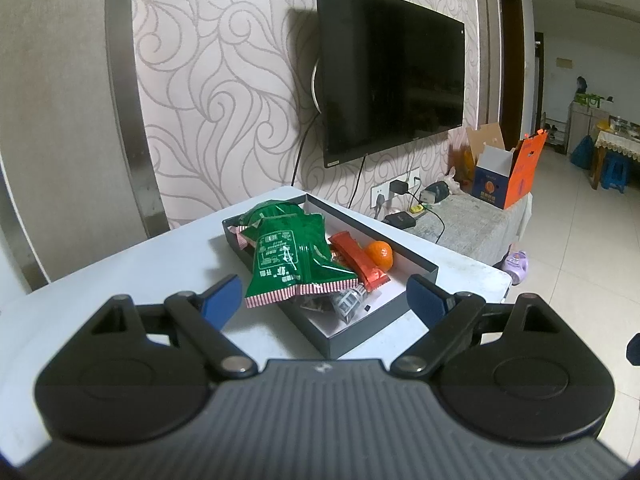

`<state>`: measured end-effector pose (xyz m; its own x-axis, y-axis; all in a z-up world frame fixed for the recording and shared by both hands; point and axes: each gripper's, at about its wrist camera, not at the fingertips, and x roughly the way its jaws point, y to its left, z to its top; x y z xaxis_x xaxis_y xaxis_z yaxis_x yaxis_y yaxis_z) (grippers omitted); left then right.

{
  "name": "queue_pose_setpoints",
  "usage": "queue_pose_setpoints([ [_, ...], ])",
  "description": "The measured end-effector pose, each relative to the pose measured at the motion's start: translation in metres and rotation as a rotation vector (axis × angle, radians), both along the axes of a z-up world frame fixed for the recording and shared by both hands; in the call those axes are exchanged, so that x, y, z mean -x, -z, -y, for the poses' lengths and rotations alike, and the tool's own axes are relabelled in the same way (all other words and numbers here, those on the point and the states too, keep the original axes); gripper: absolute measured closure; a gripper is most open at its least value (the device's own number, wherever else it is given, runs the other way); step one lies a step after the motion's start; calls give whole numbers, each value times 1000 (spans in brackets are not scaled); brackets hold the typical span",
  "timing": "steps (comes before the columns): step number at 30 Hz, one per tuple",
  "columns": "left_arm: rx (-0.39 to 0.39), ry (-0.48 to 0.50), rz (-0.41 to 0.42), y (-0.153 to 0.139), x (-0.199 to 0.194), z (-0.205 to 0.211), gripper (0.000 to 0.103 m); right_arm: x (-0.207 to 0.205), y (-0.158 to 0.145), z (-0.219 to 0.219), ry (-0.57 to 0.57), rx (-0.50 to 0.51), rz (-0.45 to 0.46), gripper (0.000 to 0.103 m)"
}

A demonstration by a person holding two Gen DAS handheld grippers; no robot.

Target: Organize snacks

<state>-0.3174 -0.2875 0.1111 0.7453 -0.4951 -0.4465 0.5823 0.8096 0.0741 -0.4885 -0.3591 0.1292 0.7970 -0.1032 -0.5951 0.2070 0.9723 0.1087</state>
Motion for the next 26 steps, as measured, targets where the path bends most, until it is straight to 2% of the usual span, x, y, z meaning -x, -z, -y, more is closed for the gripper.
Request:
queue_pose_setpoints([
  [14,-7,1,-10,3,-5,-4,13,-12,-4,2,-4,24,15,10],
  [26,24,16,-12,0,-6,-7,13,-19,-5,2,-6,39,22,10],
])
